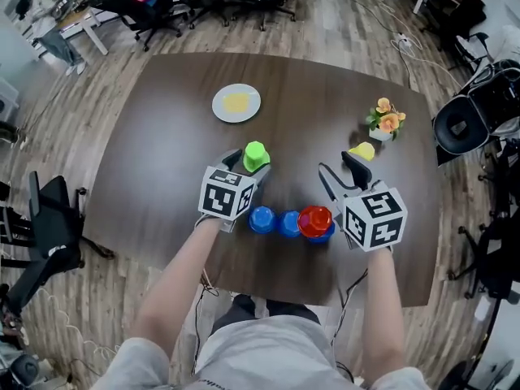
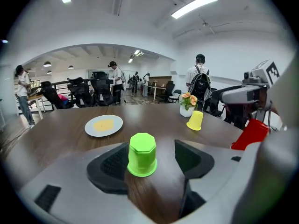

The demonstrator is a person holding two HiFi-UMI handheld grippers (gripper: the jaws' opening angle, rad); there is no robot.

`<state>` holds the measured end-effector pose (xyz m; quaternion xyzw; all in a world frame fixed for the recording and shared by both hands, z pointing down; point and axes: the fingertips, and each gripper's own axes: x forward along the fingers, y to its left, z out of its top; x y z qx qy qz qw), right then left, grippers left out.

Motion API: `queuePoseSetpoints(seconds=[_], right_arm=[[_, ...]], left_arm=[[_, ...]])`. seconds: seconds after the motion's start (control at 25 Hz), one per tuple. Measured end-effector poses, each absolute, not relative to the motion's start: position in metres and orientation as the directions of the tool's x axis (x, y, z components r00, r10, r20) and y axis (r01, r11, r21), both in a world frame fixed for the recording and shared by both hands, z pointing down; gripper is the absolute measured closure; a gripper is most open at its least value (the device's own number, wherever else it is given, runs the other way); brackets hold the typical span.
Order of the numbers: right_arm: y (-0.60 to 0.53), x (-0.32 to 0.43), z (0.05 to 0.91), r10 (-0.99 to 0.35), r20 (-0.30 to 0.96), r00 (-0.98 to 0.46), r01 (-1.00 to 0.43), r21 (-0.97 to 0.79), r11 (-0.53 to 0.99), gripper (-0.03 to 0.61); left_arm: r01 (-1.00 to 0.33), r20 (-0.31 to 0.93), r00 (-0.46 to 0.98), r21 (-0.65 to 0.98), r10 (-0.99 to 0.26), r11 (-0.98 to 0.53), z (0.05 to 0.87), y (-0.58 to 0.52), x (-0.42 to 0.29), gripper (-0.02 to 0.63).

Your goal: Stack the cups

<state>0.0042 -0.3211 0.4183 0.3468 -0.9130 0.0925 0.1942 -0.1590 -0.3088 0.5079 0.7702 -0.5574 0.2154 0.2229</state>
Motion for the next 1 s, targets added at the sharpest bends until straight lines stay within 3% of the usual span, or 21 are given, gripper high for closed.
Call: queuePoseSetpoints(seconds=[0.28, 0.44, 1.0], right_arm=[[-0.331, 0.006, 0.44, -0.572, 0.441, -0.691, -0.666, -0.084, 0.741, 0.353], [-0.332, 0.01, 0.45, -0.565, 0.463, -0.683, -0.67, -0.09, 0.737, 0.353], [-0.313, 0.026, 0.43, -0.677, 0.443, -0.588, -0.775, -0.07, 0.628, 0.353]], left_arm=[[-0.96, 0.612, 0.265, 0.098, -0.745, -0.261, 0.535, -0.328, -0.171, 0.301], [-0.969, 0.609, 0.232, 0.073, -0.759, -0.238, 0.537, -0.333, -0.178, 0.391], [-0.936, 0.524, 0.319, 0.045, -0.79, -0.348, 0.465, -0.305, -0.159, 0.397]])
